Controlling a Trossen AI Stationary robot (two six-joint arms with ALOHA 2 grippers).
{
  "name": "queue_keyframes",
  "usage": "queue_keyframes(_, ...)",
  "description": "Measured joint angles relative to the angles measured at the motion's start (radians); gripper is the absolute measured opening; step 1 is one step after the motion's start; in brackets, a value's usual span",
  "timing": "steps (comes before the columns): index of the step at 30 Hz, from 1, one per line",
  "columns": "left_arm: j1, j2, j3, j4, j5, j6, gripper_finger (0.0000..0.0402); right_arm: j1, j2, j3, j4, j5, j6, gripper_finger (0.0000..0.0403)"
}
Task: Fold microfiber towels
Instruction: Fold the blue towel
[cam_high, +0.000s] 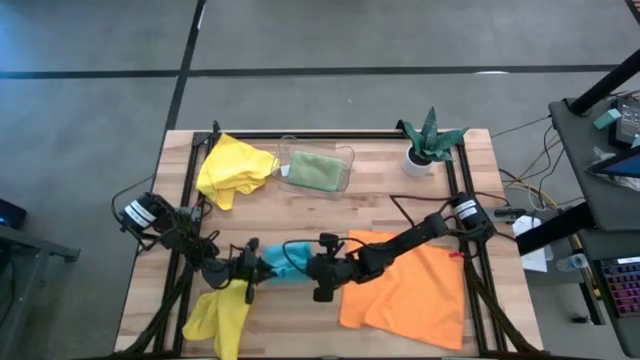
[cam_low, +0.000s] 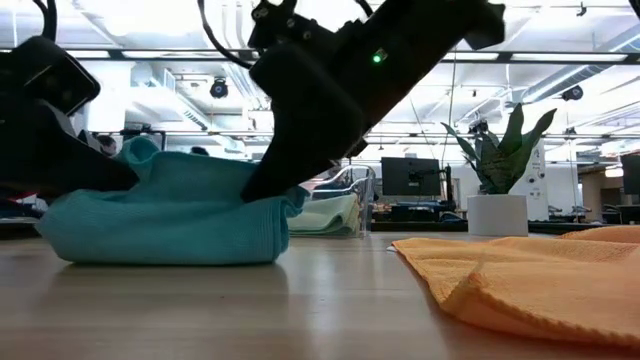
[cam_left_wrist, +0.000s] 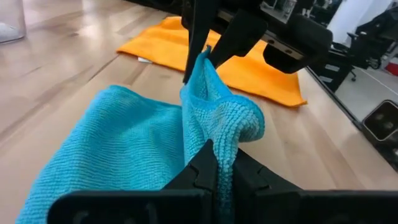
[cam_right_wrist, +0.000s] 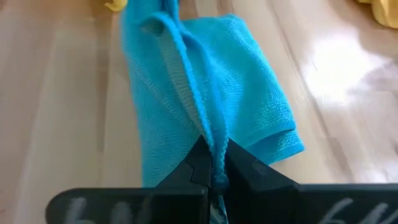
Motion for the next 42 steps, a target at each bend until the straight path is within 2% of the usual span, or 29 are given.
queue_keyframes(8,0.000,-0.022,0.004,-0.007,0.004,0.132,0.0009,-0.015,0.000,0.000,-0.002,0.002,0.014,0.0009)
queue_keyframes(15,0.000,-0.113,0.000,-0.084,0.025,0.192,0.0094,-0.016,0.001,-0.005,-0.035,0.015,0.033,0.0009)
queue_keyframes(21,0.000,-0.267,-0.001,-0.195,0.008,0.234,0.0160,-0.016,-0.008,-0.004,-0.040,0.009,0.036,0.0009)
queue_keyframes(25,0.001,-0.395,0.000,-0.354,-0.011,0.228,0.0174,-0.002,-0.029,-0.003,-0.070,0.009,0.045,0.0009)
queue_keyframes(30,0.005,-0.506,0.006,-0.690,-0.165,0.076,0.0175,0.031,-0.044,-0.003,-0.076,0.003,0.037,0.0009)
queue_keyframes(32,0.012,-0.510,0.008,-0.754,-0.173,0.025,0.0175,0.038,-0.048,-0.002,-0.076,0.002,0.036,0.0009)
queue_keyframes(35,0.016,-0.475,0.021,-0.755,-0.152,-0.001,0.0175,0.039,-0.049,-0.001,-0.077,0.002,0.036,0.0009)
queue_keyframes(42,0.020,-0.277,0.127,-0.755,-0.100,-0.002,0.0176,0.062,-0.049,-0.001,-0.116,0.002,0.066,0.0009)
